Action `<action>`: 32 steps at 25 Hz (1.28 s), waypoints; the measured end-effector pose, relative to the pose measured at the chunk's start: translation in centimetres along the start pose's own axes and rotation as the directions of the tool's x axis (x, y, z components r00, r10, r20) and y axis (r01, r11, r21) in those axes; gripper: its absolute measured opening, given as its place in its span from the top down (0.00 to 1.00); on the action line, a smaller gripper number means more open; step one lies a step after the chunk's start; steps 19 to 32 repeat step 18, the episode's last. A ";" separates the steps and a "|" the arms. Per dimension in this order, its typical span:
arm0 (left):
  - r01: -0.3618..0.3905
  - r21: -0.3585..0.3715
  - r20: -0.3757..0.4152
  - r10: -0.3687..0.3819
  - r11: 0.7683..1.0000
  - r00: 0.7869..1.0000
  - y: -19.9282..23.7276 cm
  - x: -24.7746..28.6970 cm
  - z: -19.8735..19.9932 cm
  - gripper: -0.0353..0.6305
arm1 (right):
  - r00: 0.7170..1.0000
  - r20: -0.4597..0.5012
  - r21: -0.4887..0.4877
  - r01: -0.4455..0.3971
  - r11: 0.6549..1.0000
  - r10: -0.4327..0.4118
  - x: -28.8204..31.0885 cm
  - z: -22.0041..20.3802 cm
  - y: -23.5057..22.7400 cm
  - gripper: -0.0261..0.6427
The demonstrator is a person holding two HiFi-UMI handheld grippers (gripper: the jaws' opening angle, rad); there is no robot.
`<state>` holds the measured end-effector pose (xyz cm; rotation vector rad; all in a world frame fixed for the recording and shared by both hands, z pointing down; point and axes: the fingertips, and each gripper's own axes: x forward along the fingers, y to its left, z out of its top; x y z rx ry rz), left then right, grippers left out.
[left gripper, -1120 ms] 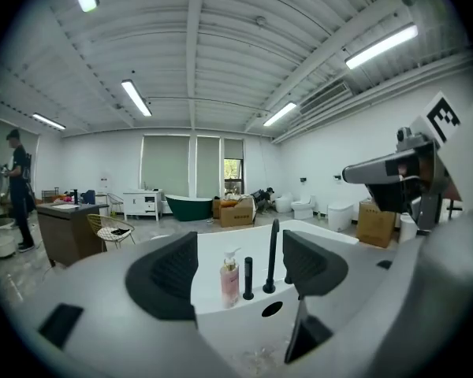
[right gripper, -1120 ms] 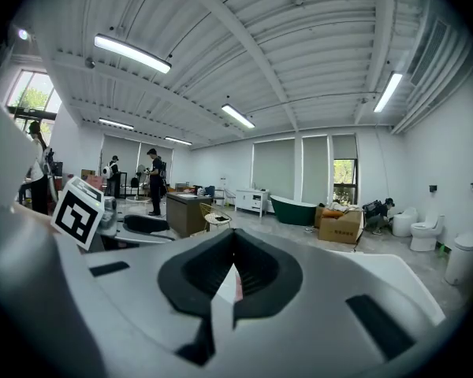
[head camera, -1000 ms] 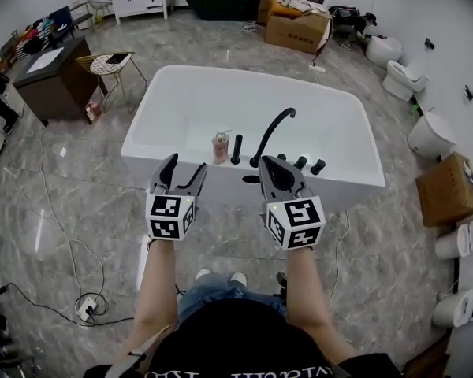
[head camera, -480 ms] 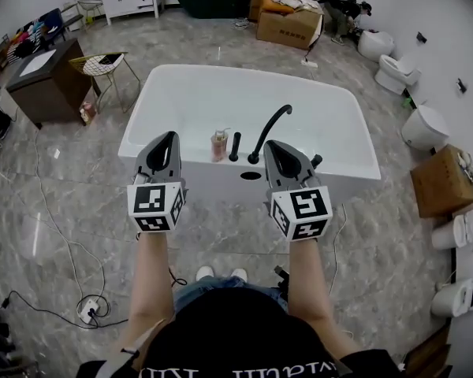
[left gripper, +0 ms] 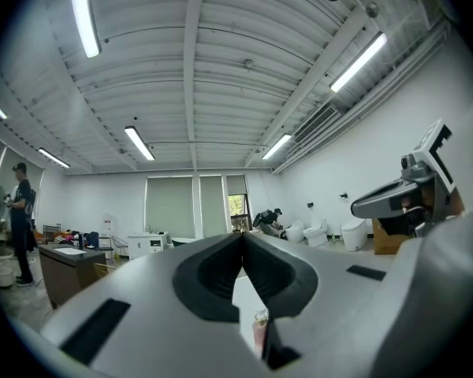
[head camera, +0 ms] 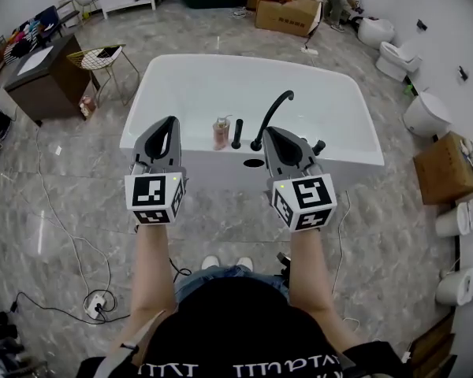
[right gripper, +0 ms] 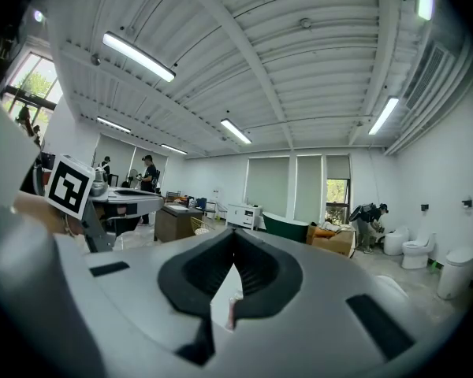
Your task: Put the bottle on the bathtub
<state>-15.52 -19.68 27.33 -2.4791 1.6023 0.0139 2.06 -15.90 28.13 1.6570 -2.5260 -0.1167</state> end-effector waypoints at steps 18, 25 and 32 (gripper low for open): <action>-0.033 0.032 0.049 0.032 0.999 0.998 -1.4 0.5 1.6 0.93 | 0.998 0.048 -0.089 0.033 0.995 -0.029 -1.1 2.1 -1.6 0.94; -0.033 0.032 0.049 0.032 0.999 0.998 -1.4 0.5 1.6 0.93 | 0.998 0.048 -0.089 0.033 0.995 -0.029 -1.1 2.1 -1.6 0.94; -0.033 0.032 0.049 0.032 0.999 0.998 -1.4 0.5 1.6 0.93 | 0.998 0.048 -0.089 0.033 0.995 -0.029 -1.1 2.1 -1.6 0.94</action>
